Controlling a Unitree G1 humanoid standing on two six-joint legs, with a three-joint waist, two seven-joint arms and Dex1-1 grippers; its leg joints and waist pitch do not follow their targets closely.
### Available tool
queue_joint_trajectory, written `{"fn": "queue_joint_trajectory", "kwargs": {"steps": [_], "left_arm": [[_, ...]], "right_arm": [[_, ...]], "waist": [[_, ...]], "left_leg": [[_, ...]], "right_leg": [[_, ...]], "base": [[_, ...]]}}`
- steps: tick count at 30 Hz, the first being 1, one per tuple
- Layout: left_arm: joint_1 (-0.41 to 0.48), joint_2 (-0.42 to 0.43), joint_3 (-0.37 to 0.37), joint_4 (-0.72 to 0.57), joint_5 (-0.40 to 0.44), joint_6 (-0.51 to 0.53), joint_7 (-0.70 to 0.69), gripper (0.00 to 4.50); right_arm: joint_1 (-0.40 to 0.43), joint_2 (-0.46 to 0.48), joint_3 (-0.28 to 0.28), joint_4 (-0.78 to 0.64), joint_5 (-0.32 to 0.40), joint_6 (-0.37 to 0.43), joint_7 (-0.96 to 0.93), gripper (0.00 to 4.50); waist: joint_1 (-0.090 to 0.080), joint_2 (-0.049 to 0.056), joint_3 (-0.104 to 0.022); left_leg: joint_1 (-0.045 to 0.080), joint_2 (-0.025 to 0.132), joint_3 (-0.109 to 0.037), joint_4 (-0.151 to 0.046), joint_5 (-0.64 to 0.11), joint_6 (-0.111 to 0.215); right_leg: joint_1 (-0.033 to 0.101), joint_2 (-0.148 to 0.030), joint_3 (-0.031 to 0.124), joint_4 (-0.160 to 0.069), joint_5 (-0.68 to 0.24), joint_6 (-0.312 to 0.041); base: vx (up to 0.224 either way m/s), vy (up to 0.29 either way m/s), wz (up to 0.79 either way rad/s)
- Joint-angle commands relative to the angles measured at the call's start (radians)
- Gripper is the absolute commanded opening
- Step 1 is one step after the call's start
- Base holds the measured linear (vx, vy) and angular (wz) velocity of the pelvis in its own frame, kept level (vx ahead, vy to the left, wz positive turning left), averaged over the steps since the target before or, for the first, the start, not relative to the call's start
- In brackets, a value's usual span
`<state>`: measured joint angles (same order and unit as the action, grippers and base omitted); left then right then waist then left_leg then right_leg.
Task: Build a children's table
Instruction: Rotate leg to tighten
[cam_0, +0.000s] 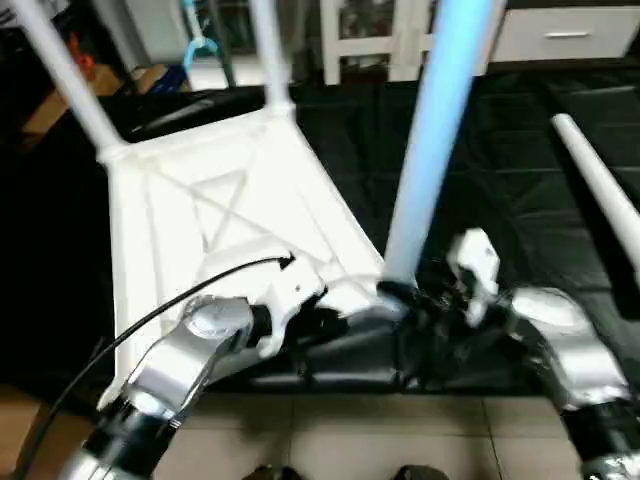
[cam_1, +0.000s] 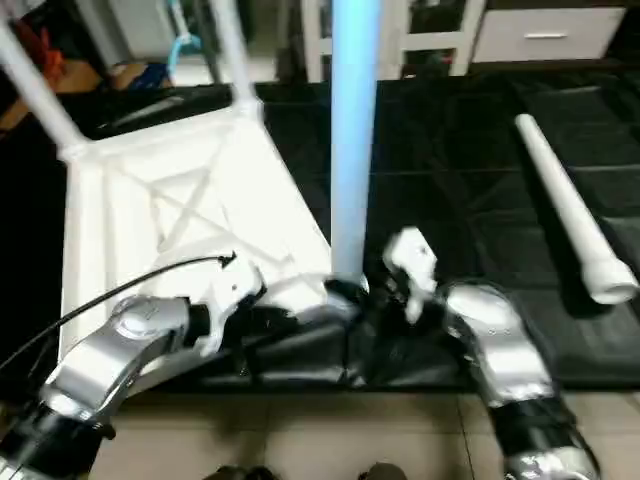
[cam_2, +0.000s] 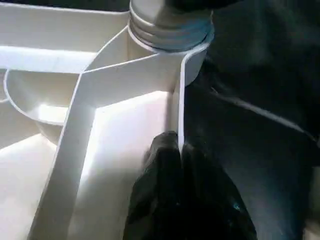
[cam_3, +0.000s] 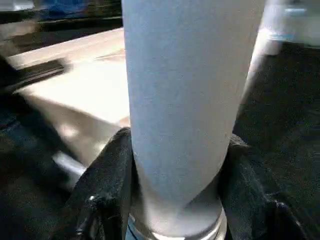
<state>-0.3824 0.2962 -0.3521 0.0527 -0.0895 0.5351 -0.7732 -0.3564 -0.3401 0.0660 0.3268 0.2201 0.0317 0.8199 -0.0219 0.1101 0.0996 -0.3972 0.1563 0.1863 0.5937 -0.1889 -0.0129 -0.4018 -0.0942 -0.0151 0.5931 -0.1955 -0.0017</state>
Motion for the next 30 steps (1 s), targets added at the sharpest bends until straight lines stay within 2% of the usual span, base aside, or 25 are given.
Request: {"fn": "queue_joint_trajectory", "kwargs": {"steps": [1, 3, 4, 6, 8, 10, 14, 15, 17, 18, 19, 20, 21, 22, 24, 25, 27, 28, 29, 30], "left_arm": [[-0.011, -0.043, -0.024, 0.087, 0.029, 0.015, 0.073, 0.0], [-0.039, -0.079, -0.012, 0.129, 0.046, 0.006, 0.131, 0.0], [-0.056, -0.101, -0.005, 0.156, 0.056, -0.005, 0.165, 0.0], [-0.085, -0.133, -0.006, 0.199, 0.074, -0.028, 0.206, 0.0], [-0.101, -0.154, -0.002, 0.225, 0.08, -0.042, 0.226, 0.0], [-0.111, -0.167, 0.003, 0.239, 0.08, -0.048, 0.237, 0.0], [-0.112, -0.171, 0.007, 0.25, 0.091, -0.055, 0.242, 0.0], [-0.109, -0.168, 0.007, 0.25, 0.092, -0.056, 0.24, 0.0], [-0.101, -0.158, 0.011, 0.25, 0.092, -0.066, 0.231, 0.0], [-0.094, -0.149, 0.008, 0.244, 0.089, -0.073, 0.214, 0.0], [-0.088, -0.141, 0.006, 0.237, 0.084, -0.078, 0.197, 0.0], [-0.083, -0.135, 0.003, 0.23, 0.081, -0.081, 0.184, 0.0], [-0.081, -0.133, 0.003, 0.228, 0.08, -0.082, 0.179, 0.0], [-0.081, -0.133, 0.003, 0.228, 0.08, -0.082, 0.179, 0.0], [-0.061, -0.108, -0.014, 0.196, 0.071, -0.077, 0.128, 0.0], [-0.043, -0.086, -0.026, 0.172, 0.065, -0.073, 0.091, 0.0], [-0.01, -0.04, -0.05, 0.129, 0.051, -0.069, 0.018, 0.0], [0.004, -0.023, -0.057, 0.111, 0.044, -0.068, -0.005, 0.0], [0.016, -0.009, -0.061, 0.094, 0.036, -0.064, -0.027, 0.0], [0.027, 0.007, -0.065, 0.074, 0.029, -0.066, -0.051, 0.0]], "right_arm": [[-0.013, 0.063, -0.046, 0.075, -0.056, 0.088, -0.238, 1.94], [-0.023, 0.108, -0.055, 0.092, -0.072, 0.102, -0.334, 1.93], [-0.031, 0.138, -0.056, 0.103, -0.078, 0.1, -0.375, 1.93], [-0.042, 0.19, -0.045, 0.111, -0.106, 0.079, -0.444, 1.93], [-0.048, 0.226, -0.036, 0.111, -0.114, 0.063, -0.473, 1.93], [-0.051, 0.251, -0.027, 0.107, -0.113, 0.055, -0.483, 1.93], [-0.05, 0.28, -0.008, 0.076, -0.101, 0.039, -0.461, 1.93], [-0.048, 0.278, -0.004, 0.064, -0.1, 0.026, -0.45, 1.93], [-0.034, 0.284, -0.012, 0.009, -0.036, 0.016, -0.368, 1.93], [-0.03, 0.279, -0.015, -0.016, -0.013, 0.017, -0.334, 2.49], [-0.028, 0.265, -0.007, -0.031, -0.011, 0.016, -0.31, 2.49], [-0.027, 0.254, 0.001, -0.042, -0.01, 0.016, -0.292, 2.49], [-0.027, 0.25, 0.005, -0.046, -0.01, 0.016, -0.284, 2.63], [-0.027, 0.25, 0.005, -0.046, -0.01, 0.016, -0.284, 2.75], [-0.026, 0.234, -0.006, -0.068, 0.011, 0.034, -0.253, 2.84], [-0.029, 0.216, -0.018, -0.076, 0.027, 0.05, -0.228, 2.96], [-0.038, 0.157, -0.021, -0.083, 0.041, 0.06, -0.15, 3.2], [-0.037, 0.13, -0.018, -0.09, 0.042, 0.06, -0.111, 3.2], [-0.034, 0.099, -0.012, -0.1, 0.045, 0.058, -0.065, 3.2], [-0.027, 0.064, -0.005, -0.114, 0.049, 0.057, -0.012, 3.2]], "waist": [[-0.002, -0.019, -0.038], [-0.007, -0.02, -0.036], [-0.01, -0.018, -0.034], [-0.013, -0.018, -0.032], [-0.014, -0.02, -0.034], [-0.012, -0.018, -0.03], [-0.012, -0.02, -0.029], [-0.011, -0.019, -0.03], [-0.009, -0.02, -0.033], [-0.005, -0.02, -0.037], [0.002, -0.021, -0.04], [0.003, -0.022, -0.04], [0.003, -0.023, -0.04], [0.002, -0.025, -0.04], [0.005, -0.023, -0.042], [0.004, -0.022, -0.046], [0.005, -0.018, -0.049], [0.006, -0.016, -0.052], [0.007, -0.014, -0.052], [0.008, -0.015, -0.055]], "left_leg": [[0.02, 0.055, -0.031, -0.093, -0.336, 0.03], [0.021, 0.054, -0.037, -0.099, -0.396, -0.006], [0.025, 0.053, -0.038, -0.101, -0.433, -0.023], [0.03, 0.051, -0.04, -0.104, -0.474, -0.04], [0.028, 0.05, -0.043, -0.109, -0.476, -0.041], [0.035, 0.053, -0.041, -0.112, -0.506, -0.04], [0.034, 0.053, -0.042, -0.115, -0.527, -0.039], [0.033, 0.054, -0.042, -0.116, -0.515, -0.037], [0.032, 0.055, -0.038, -0.117, -0.479, -0.023], [0.031, 0.057, -0.034, -0.116, -0.436, -0.01], [0.028, 0.058, -0.03, -0.114, -0.383, 0.006], [0.027, 0.058, -0.027, -0.114, -0.362, 0.017], [0.024, 0.059, -0.024, -0.111, -0.333, 0.042], [0.019, 0.059, -0.022, -0.111, -0.318, 0.055], [0.025, 0.058, -0.019, -0.106, -0.298, 0.066], [0.02, 0.059, -0.02, -0.104, -0.263, 0.08], [0.019, 0.061, -0.02, -0.099, -0.198, 0.106], [0.019, 0.061, -0.019, -0.094, -0.163, 0.123], [0.021, 0.062, -0.017, -0.092, -0.15, 0.129], [0.021, 0.061, -0.016, -0.086, -0.116, 0.144]], "right_leg": [[0.025, -0.042, 0.015, -0.084, -0.392, -0.194], [0.022, -0.041, 0.014, -0.089, -0.453, -0.16], [0.015, -0.041, 0.014, -0.094, -0.483, -0.145], [0.009, -0.041, 0.014, -0.103, -0.51, -0.123], [0.013, -0.042, 0.012, -0.104, -0.489, -0.116], [0.002, -0.04, 0.014, -0.112, -0.489, -0.113], [0.003, -0.042, 0.015, -0.114, -0.502, -0.105], [0.004, -0.043, 0.016, -0.113, -0.483, -0.106], [0.009, -0.043, 0.017, -0.112, -0.429, -0.118], [0.012, -0.043, 0.019, -0.111, -0.373, -0.132], [0.016, -0.042, 0.02, -0.105, -0.307, -0.148], [0.018, -0.042, 0.02, -0.104, -0.278, -0.157], [0.022, -0.044, 0.02, -0.1, -0.246, -0.174], [0.025, -0.045, 0.017, -0.1, -0.269, -0.18], [0.021, -0.048, 0.019, -0.104, -0.296, -0.182], [0.028, -0.048, 0.019, -0.098, -0.272, -0.186], [0.031, -0.046, 0.015, -0.091, -0.203, -0.202], [0.033, -0.044, 0.012, -0.085, -0.157, -0.215], [0.03, -0.043, 0.012, -0.083, -0.137, -0.223], [0.034, -0.042, 0.011, -0.076, -0.08, -0.24]], "base": [[0.0, 0.0, 0.0], [-0.027, 0.005, -0.05], [-0.054, 0.01, -0.09], [-0.026, 0.006, -0.04], [0.0, 0.0, 0.0], [0.0, 0.0, 0.0], [0.0, 0.0, 0.0], [0.0, 0.0, 0.0], [0.0, 0.0, 0.0], [0.0, 0.0, 0.0], [0.0, 0.0, 0.0], [0.0, 0.0, 0.0], [0.0, 0.0, 0.0], [0.0, 0.0, 0.0], [0.0, 0.0, 0.0], [0.0, 0.0, 0.0], [0.057, -0.025, -0.02], [0.063, -0.024, -0.02], [0.071, -0.018, -0.01], [0.0, 0.0, 0.0]]}}
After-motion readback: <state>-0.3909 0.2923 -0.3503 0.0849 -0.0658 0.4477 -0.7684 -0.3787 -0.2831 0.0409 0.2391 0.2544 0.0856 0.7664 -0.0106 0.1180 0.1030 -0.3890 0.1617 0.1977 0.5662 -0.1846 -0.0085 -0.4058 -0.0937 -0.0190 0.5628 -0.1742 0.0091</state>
